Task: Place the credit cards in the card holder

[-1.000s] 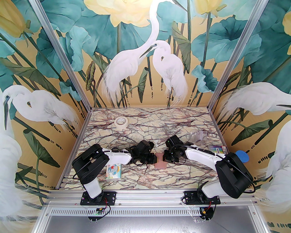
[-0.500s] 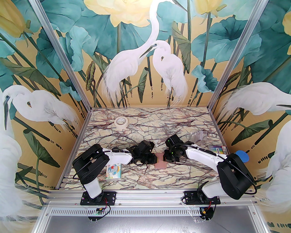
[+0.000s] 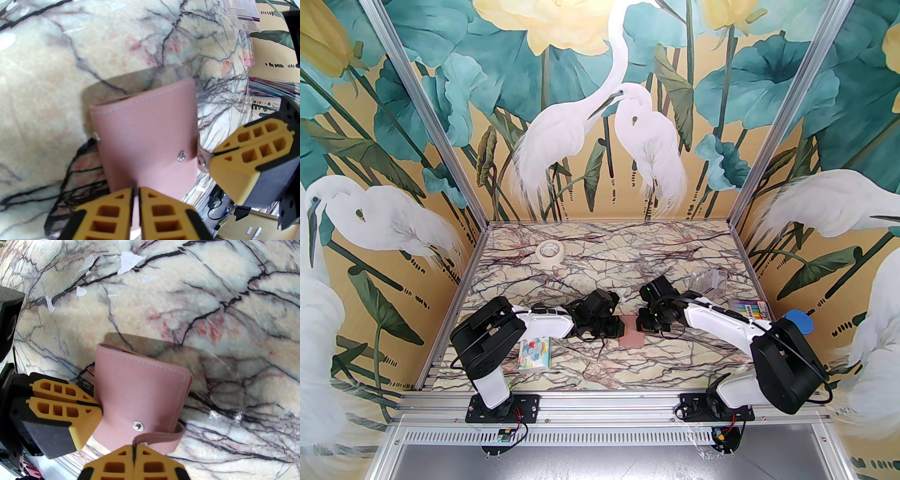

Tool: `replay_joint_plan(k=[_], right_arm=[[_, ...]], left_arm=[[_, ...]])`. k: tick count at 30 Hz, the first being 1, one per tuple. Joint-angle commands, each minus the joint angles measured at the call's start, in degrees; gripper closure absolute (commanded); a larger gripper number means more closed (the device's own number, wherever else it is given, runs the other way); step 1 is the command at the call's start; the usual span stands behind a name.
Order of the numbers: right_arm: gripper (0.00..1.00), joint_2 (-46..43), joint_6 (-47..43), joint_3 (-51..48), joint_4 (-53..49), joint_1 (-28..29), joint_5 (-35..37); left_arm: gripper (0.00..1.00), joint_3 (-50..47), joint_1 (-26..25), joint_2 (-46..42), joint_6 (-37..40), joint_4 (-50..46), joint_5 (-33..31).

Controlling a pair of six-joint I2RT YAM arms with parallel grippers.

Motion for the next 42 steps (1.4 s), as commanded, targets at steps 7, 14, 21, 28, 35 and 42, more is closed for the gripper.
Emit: replay_joint_plan(k=[7,14,21,28,35,42], right_arm=[[1.0,2.0,-0.8,-0.6,4.0,-0.1,-1.6],[1.0,2.8,-0.6,-0.8,4.1,-0.1,-1.5],[1.0,3.2,-0.6,-1.0,4.0,-0.1,-1.7],[1.0,4.1,-0.4,-1.0,4.1,-0.1,-1.6],[1.0,5.4,-0.2,-0.9,3.5,-0.1,-1.5],[1.0,6.1,0.2,-1.2,4.0,0.0,-1.7]], left_arm=[[0.87,-0.3,-0.7,2.9,1.1,-3.2,-3.2],[0.87,-0.4,-0.7,2.9,0.9,-2.8,-3.1],[0.87,-0.5,-0.7,2.9,0.8,-2.7,-3.1],[0.87,-0.4,-0.7,3.2,0.8,-2.7,-3.1],[0.87,-0.4,-0.7,3.2,0.8,-2.7,-3.0],[0.87,-0.4,-0.7,3.2,0.7,-2.7,-3.0]])
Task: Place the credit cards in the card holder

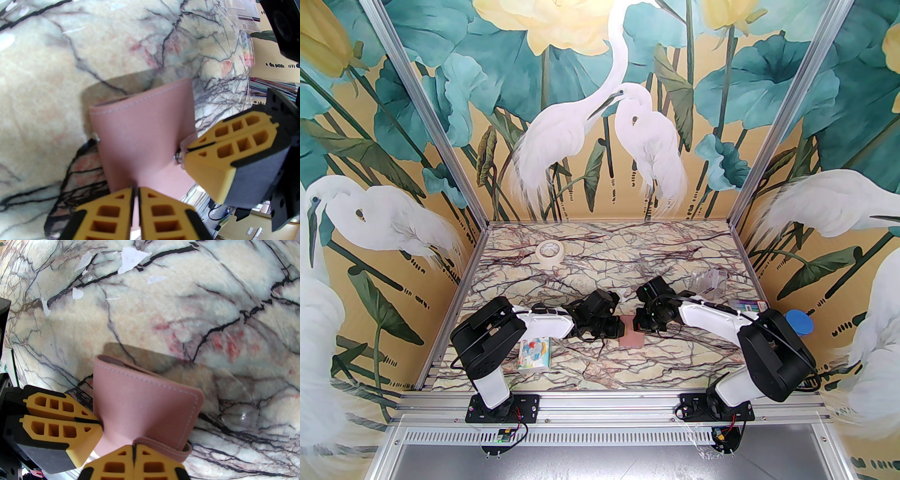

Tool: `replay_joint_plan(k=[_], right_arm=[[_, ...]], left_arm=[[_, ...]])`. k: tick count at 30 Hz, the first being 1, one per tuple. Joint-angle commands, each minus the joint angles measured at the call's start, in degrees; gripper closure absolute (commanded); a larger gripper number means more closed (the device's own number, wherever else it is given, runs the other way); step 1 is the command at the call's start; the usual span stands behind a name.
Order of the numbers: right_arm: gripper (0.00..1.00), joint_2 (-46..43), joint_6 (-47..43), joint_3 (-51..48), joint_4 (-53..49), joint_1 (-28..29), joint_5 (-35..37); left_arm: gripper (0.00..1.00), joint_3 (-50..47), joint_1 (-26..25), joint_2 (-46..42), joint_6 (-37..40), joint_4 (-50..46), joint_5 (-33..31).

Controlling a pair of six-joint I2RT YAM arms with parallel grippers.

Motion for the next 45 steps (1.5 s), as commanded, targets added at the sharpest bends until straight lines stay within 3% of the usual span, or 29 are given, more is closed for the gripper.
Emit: replay_joint_plan(k=[1,24,34,39,45], right_arm=[[1.0,2.2,0.1,-0.8,-0.2,0.1,0.2],[1.0,6.0,0.8,2.5,-5.8,0.7,2.7],[1.0,3.6,0.7,3.1,-4.5,1.7,2.3],[0.75,0.1,0.8,3.4,-3.2,1.9,2.1],[0.63,-6.8,0.2,4.2,-3.2,2.1,3.6]], left_arm=[[0.87,-0.4,-0.6,3.1,0.7,-2.7,-2.9],[0.88,-0.6,-0.6,2.9,0.8,-2.7,-2.9],[0.87,-0.7,-0.7,1.4,1.0,-2.7,-3.4],[0.84,-1.3,-0.7,-1.5,1.7,-2.8,-4.5],[0.72,-1.5,-0.6,-8.7,4.1,-6.8,-9.7]])
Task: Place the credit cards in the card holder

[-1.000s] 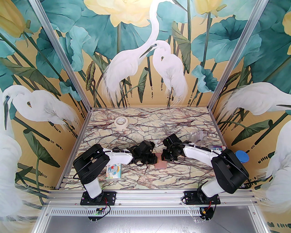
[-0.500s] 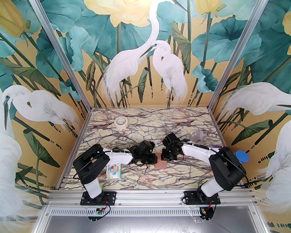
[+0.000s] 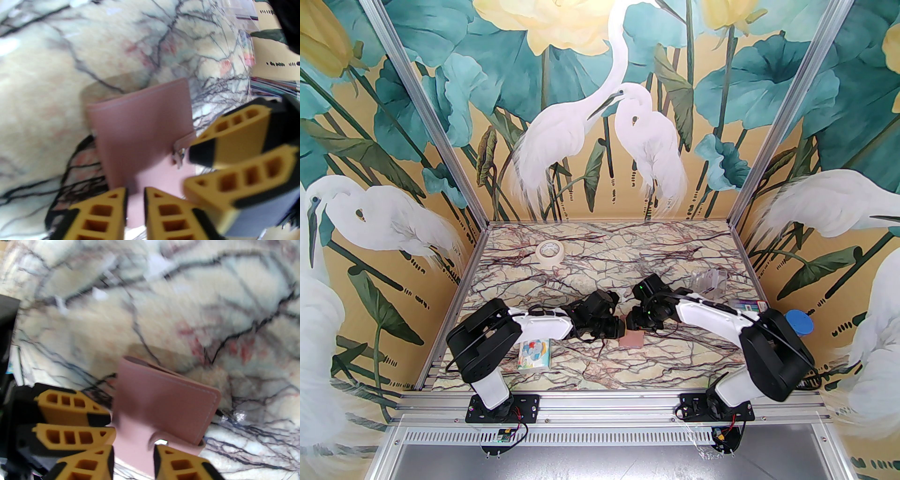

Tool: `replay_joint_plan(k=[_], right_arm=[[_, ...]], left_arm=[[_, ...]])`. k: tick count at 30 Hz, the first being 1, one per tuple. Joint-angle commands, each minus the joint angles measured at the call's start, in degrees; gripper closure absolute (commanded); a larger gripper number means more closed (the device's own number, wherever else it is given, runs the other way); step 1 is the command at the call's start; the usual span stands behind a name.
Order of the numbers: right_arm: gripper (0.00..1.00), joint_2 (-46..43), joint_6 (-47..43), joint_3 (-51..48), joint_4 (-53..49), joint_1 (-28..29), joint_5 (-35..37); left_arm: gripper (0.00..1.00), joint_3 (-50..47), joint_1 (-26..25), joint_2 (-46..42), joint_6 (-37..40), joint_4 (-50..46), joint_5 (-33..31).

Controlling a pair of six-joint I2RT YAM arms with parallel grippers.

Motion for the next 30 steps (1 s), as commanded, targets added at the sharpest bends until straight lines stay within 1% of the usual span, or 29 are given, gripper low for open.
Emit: replay_joint_plan(k=[1,5,8,11,14,16,19,20,22,24,25,28,30], right_arm=[[0.63,-5.1,-0.6,0.8,-0.3,0.2,2.6],[0.61,-10.4,-1.8,1.8,-1.2,0.2,7.1],[0.59,-14.8,-2.9,2.3,-1.7,0.2,12.8],[0.55,-19.6,-4.8,1.9,-0.9,0.1,18.5],[0.48,-23.8,-6.7,1.0,0.3,-0.2,25.1],[0.4,-25.9,-7.6,0.5,0.8,-0.7,30.1],[0.33,-28.6,-10.7,-2.1,4.1,-1.6,37.1],[0.29,-29.3,-11.5,-3.4,5.7,-1.6,39.7],[0.2,-32.1,-13.1,-6.7,9.9,-2.3,44.6],[0.17,-34.2,-14.6,-10.1,14.2,-3.6,47.5],[0.13,-34.8,-15.1,-11.6,16.0,-4.7,48.5],[0.13,-35.3,-16.1,-14.9,19.7,-8.5,49.8],[0.12,-35.3,-16.7,-17.1,22.9,-11.2,49.9]], left_arm=[[0.69,-0.9,-0.1,-6.2,2.6,-4.7,-7.0],[0.58,-2.1,-0.1,-13.8,4.5,-7.0,-13.0],[0.5,-3.3,-0.1,-20.4,6.4,-9.0,-18.5],[0.42,-4.7,0.0,-27.6,9.3,-11.3,-25.5],[0.31,-6.7,0.0,-35.2,11.8,-13.5,-34.6],[0.23,-8.2,0.6,-40.6,13.0,-14.9,-41.6],[0.17,-10.2,2.6,-47.9,14.3,-16.9,-49.5],[0.16,-11.2,3.6,-49.9,15.3,-16.9,-51.1],[0.14,-14.9,5.3,-54.7,19.0,-13.8,-54.7],[0.13,-18.6,6.5,-58.7,22.6,-10.4,-58.0],[0.12,-20.5,7.2,-60.8,24.1,-8.8,-60.0],[0.11,-26.8,9.0,-65.9,30.2,-1.8,-62.7],[0.11,-30.2,10.5,-68.1,32.9,2.6,-63.7]])
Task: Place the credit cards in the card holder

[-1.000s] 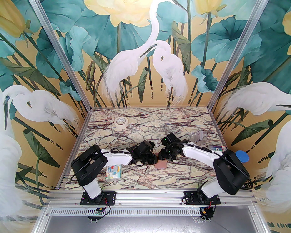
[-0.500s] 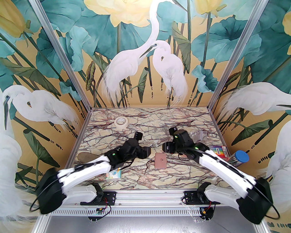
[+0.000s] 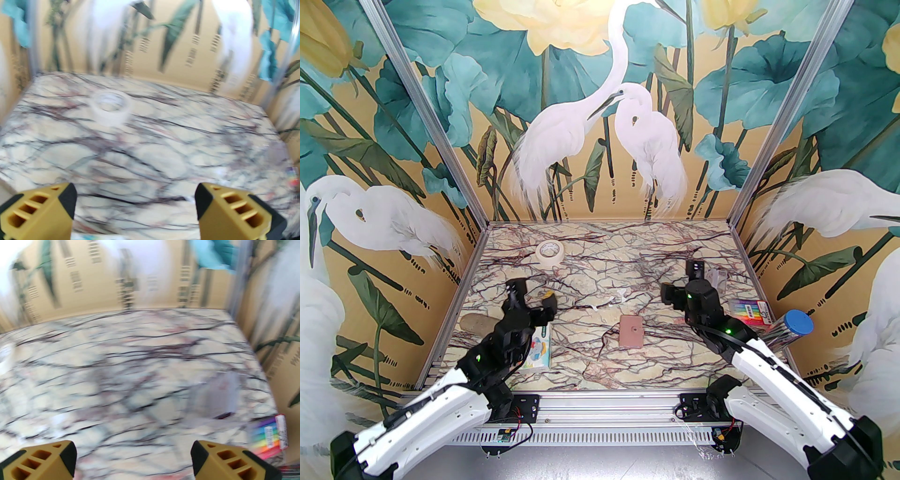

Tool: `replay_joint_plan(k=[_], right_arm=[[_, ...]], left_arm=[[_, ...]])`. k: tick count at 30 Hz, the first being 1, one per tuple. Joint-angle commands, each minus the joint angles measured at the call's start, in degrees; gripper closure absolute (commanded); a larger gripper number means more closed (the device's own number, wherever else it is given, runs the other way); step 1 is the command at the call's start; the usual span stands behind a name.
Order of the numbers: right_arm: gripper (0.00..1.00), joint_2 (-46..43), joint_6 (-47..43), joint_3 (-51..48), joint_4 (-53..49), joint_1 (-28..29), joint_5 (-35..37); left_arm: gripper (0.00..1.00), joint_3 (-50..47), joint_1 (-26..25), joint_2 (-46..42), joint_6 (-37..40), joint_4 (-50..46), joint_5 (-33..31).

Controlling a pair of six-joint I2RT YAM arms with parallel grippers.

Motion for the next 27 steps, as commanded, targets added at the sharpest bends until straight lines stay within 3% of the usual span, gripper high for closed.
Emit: replay_joint_plan(k=[1,3,7,11,17,22,25,27], right_arm=[[0.12,-0.3,-3.2,-3.9,9.3,-3.9,4.4],[0.12,0.2,-4.7,-6.4,13.9,-6.1,5.0],[0.12,2.2,-6.4,-8.8,19.8,-9.9,5.3],[0.12,7.3,-8.7,-11.8,28.8,-14.1,5.1],[0.13,18.4,-10.4,-13.2,41.8,-17.0,6.6],[0.12,26.6,-11.5,-13.6,57.1,-20.4,6.9],[0.14,33.5,-9.9,-13.2,64.5,-22.8,2.5],[0.17,33.0,-10.0,-10.7,58.4,-22.8,-0.1]], left_arm=[[0.1,-4.5,2.7,-3.0,8.3,9.6,-5.6],[0.09,-5.4,5.6,-2.8,7.8,10.9,-5.4],[0.08,-4.3,11.8,1.3,8.4,12.0,0.9],[0.07,-4.6,17.6,8.0,12.7,19.0,6.0],[0.07,-8.4,28.7,23.4,10.7,33.1,15.6],[0.07,-2.6,32.5,35.4,12.4,38.4,21.9],[0.07,-0.9,36.2,41.2,12.7,44.1,26.5],[0.07,0.9,37.6,44.5,13.0,45.9,29.2]])
